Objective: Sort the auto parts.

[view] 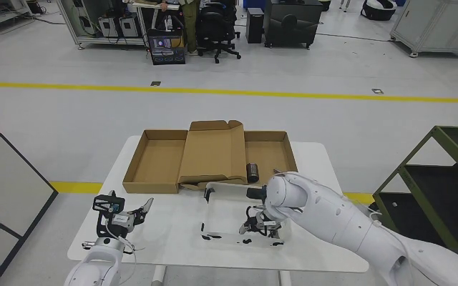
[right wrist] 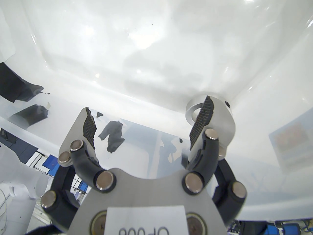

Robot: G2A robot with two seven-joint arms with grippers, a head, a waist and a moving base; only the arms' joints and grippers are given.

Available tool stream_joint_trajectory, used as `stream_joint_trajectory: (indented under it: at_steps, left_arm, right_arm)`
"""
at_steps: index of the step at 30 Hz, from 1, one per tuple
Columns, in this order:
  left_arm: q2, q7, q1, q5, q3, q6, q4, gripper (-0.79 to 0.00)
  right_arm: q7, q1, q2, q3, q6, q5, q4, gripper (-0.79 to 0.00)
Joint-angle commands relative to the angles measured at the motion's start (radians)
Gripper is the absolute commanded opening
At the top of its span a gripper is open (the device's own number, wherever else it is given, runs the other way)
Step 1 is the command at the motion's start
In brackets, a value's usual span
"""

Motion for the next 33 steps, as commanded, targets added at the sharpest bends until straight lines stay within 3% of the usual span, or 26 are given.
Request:
stream_joint_trajectory:
  at_steps: [1, 16, 21, 33]
  left_arm:
    - [0.000, 0.000, 0.000, 0.000, 0.000, 0.000, 0.000, 0.000]
    - [0.000, 0.000, 0.000, 0.000, 0.000, 0.000, 0.000, 0.000]
    - [0.000, 0.000, 0.000, 0.000, 0.000, 0.000, 0.000, 0.000]
    - [0.000, 0.000, 0.000, 0.000, 0.000, 0.000, 0.000, 0.000]
  right_arm:
    - [-0.006, 0.011, -0.005, -0.019, 0.006, 0.016, 0.011, 0.000]
    - [-0.038, 0.035, -0.033, -0.006, 0.003, 0.038, 0.019, 0.000]
    - [-0.052, 0.018, -0.014, 0.035, -0.042, 0.046, -0.005, 0.000]
    - [0.015, 0.003, 0.018, 0.005, -0.015, 0.010, -0.036, 0.000]
